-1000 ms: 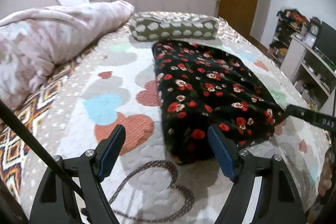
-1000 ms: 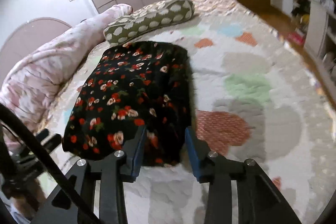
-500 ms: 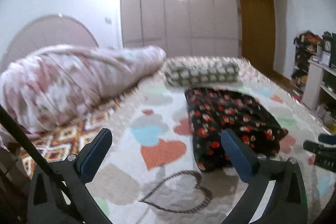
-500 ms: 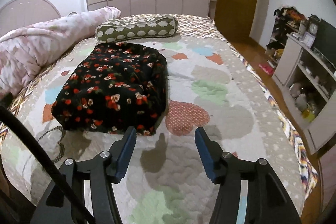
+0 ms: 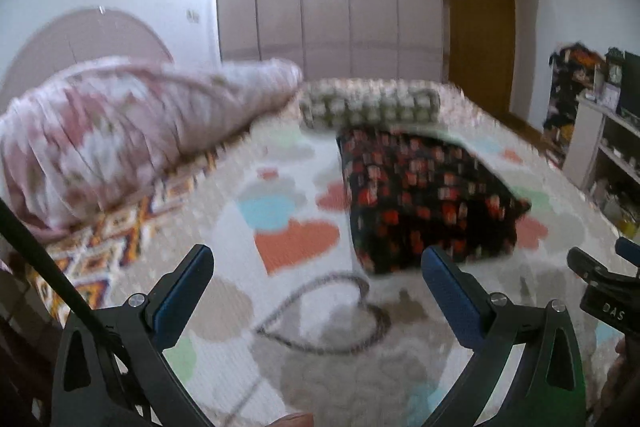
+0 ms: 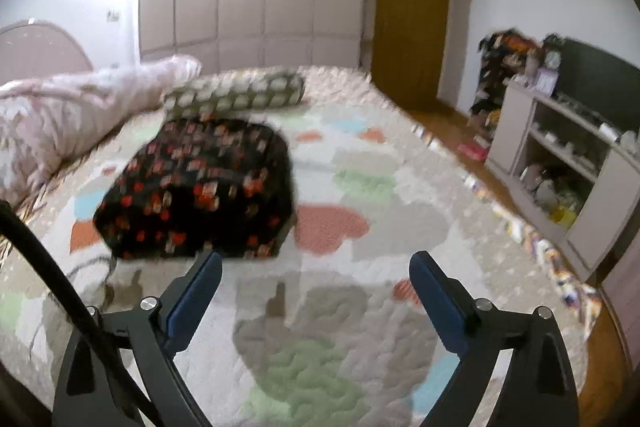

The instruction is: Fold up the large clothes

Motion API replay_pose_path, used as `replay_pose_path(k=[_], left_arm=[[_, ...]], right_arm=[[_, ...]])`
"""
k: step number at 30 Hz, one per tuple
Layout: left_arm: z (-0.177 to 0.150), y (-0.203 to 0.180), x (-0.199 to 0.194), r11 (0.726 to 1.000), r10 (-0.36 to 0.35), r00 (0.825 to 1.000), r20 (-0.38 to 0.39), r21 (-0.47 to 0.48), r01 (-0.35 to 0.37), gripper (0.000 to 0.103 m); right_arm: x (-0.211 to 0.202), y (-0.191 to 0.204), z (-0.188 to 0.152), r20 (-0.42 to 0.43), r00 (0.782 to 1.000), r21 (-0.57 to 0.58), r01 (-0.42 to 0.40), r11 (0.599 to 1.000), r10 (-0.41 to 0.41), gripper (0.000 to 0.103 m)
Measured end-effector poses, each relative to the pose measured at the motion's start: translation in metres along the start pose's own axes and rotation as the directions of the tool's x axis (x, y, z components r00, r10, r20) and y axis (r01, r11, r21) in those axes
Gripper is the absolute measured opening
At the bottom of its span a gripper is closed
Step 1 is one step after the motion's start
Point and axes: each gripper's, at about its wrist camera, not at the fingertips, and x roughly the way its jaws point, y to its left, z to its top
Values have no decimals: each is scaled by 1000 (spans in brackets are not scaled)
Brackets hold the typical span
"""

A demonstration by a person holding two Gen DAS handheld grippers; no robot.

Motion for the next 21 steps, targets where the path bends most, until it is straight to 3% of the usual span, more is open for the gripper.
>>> replay_pose_path(k=[3, 8, 21], left_arm=[[-16, -2, 13, 1000, -15, 997, -72, -18, 14, 103], [-33, -9, 25, 1000, -26, 990, -141, -3, 26, 103], [-44, -9, 40, 1000, -25, 976, -217, -3, 25, 103]], right_arm=[[18, 4, -8, -99, 994, -23, 35, 999, -37, 97], [36, 7, -28, -220, 976, 3, -3, 1000, 4, 97], [47, 22, -44, -264, 964, -60, 12, 998, -28, 97]])
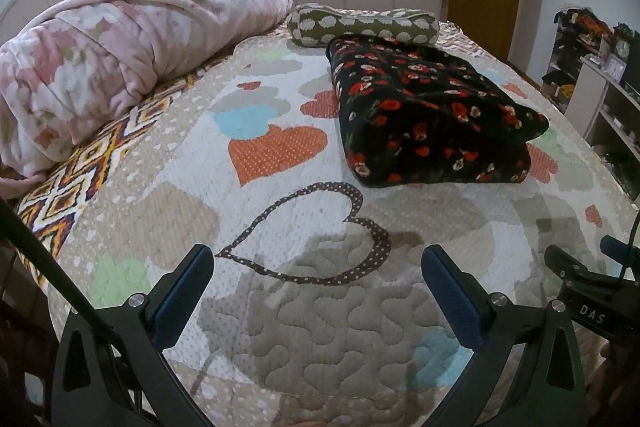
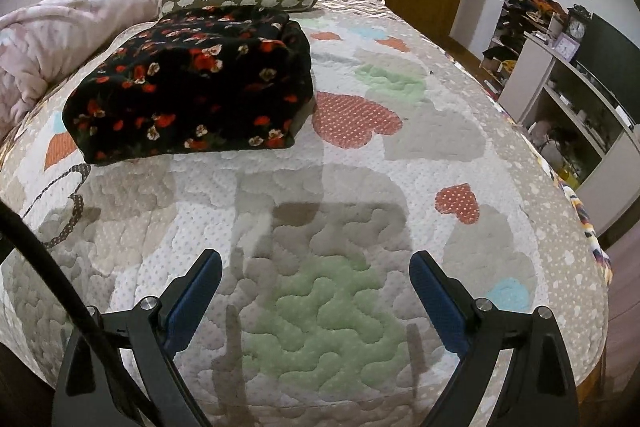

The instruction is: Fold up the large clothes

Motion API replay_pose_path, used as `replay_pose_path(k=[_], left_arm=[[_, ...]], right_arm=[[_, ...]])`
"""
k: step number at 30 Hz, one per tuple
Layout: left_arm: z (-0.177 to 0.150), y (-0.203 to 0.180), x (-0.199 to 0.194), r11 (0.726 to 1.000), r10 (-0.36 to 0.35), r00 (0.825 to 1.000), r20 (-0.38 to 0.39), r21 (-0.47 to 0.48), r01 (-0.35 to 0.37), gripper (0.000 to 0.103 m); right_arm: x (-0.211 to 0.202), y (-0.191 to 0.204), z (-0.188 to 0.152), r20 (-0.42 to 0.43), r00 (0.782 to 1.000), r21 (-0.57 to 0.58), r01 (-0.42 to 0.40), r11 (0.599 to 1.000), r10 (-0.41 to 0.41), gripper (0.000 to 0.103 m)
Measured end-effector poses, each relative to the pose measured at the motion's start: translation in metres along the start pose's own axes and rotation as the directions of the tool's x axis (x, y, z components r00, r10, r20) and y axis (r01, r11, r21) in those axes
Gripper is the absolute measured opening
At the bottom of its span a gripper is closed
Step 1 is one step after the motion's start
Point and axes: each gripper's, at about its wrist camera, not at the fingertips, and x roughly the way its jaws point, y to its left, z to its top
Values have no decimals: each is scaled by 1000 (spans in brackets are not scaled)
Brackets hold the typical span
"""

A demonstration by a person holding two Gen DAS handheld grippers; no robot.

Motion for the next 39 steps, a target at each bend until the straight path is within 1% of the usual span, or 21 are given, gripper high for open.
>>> replay_pose_path(k=[12, 22, 28, 39], left_arm=[[-4, 0, 7, 1000, 5, 1000, -30, 1, -5, 103], [-7, 5, 13, 1000, 6, 999, -54, -12, -7, 103], [-8, 9, 17, 1000, 4, 998, -70, -27, -6, 103], [-10, 8, 18, 1000, 4, 997, -72, -28, -6, 103]], right_arm=[[3, 10, -1, -9, 1000, -39, 10, 999, -11, 97], [7, 15, -3, -22, 1000, -57, 21, 998, -22, 97], [6, 20, -6, -16, 1000, -73, 22, 997, -23, 97], [5, 22, -6, -9, 1000, -82, 23, 996, -24, 97]])
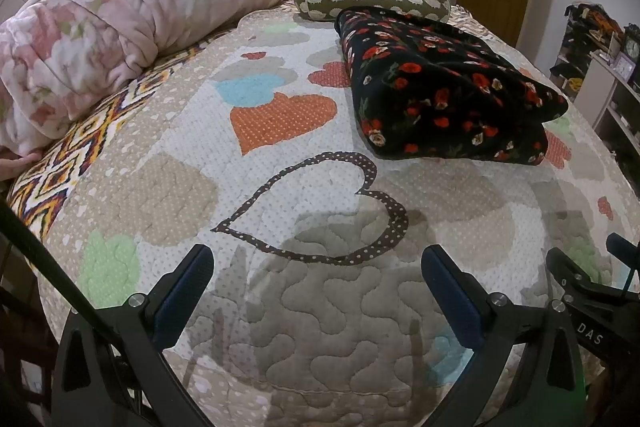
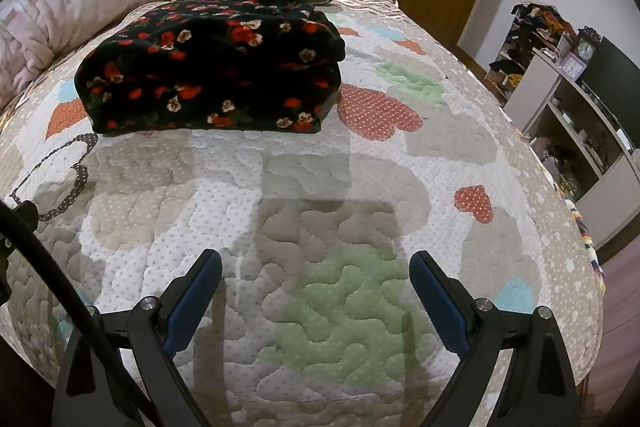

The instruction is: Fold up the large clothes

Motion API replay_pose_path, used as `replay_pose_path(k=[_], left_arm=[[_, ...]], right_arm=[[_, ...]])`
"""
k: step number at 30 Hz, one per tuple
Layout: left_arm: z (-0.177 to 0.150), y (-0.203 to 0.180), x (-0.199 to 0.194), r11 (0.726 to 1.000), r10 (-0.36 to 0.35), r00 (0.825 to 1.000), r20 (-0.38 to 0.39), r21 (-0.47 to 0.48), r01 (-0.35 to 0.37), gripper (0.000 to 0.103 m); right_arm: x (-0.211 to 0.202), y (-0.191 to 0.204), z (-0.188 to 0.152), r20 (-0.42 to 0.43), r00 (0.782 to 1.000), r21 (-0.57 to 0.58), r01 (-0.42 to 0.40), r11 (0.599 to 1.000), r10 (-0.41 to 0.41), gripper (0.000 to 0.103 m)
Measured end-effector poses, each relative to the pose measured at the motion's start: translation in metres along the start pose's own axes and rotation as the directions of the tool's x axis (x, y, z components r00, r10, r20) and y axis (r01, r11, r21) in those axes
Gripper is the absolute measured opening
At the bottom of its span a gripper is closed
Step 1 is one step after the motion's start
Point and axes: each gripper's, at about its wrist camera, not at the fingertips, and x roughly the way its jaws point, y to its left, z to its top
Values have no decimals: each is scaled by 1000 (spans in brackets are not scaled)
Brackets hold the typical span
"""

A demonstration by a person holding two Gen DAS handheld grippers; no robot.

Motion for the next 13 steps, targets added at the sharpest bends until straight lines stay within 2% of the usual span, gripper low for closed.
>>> replay_pose_path(k=[13], left_arm=[[-3, 2, 3, 1000, -17, 1000, -13, 0, 17, 103]], right_arm=[[1, 4, -1, -4, 1000, -13, -4, 1000, 4, 97]])
